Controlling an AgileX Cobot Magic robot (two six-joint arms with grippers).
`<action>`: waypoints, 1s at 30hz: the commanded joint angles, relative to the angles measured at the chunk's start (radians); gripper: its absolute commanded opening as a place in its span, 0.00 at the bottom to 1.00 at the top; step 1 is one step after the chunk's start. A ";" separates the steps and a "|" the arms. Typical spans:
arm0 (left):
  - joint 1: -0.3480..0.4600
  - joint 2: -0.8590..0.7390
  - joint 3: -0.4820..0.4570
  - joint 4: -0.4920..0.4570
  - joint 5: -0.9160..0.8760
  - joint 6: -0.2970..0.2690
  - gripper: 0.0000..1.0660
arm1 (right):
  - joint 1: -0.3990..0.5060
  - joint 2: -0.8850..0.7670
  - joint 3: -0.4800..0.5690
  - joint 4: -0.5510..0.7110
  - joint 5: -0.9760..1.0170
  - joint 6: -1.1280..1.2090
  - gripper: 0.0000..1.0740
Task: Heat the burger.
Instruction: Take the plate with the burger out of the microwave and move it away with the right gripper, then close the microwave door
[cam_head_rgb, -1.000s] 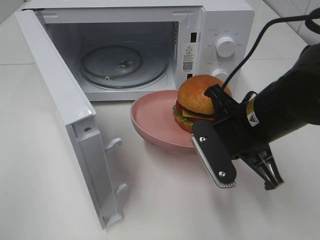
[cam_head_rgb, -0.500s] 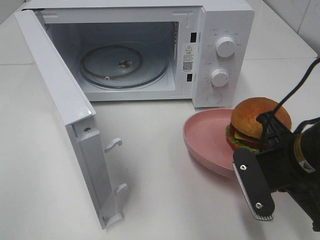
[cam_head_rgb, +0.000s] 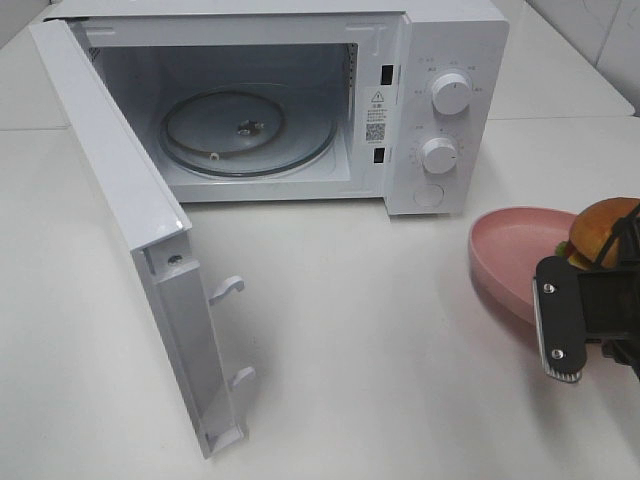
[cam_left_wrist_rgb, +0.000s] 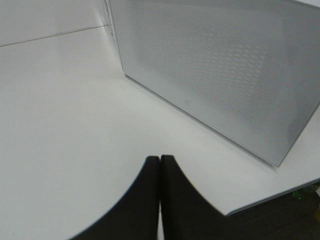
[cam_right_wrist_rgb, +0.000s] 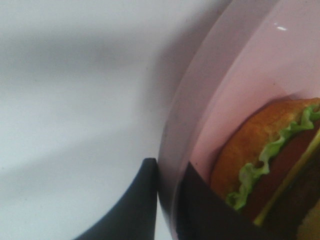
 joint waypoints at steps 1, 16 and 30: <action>0.003 -0.021 0.004 -0.007 -0.016 -0.005 0.00 | -0.056 0.025 -0.002 -0.051 -0.016 0.005 0.00; 0.003 -0.021 0.004 -0.007 -0.016 -0.005 0.00 | -0.104 0.147 -0.004 -0.086 -0.131 0.107 0.18; 0.003 -0.021 0.004 -0.007 -0.016 -0.005 0.00 | -0.104 -0.015 -0.004 -0.086 -0.197 0.162 0.48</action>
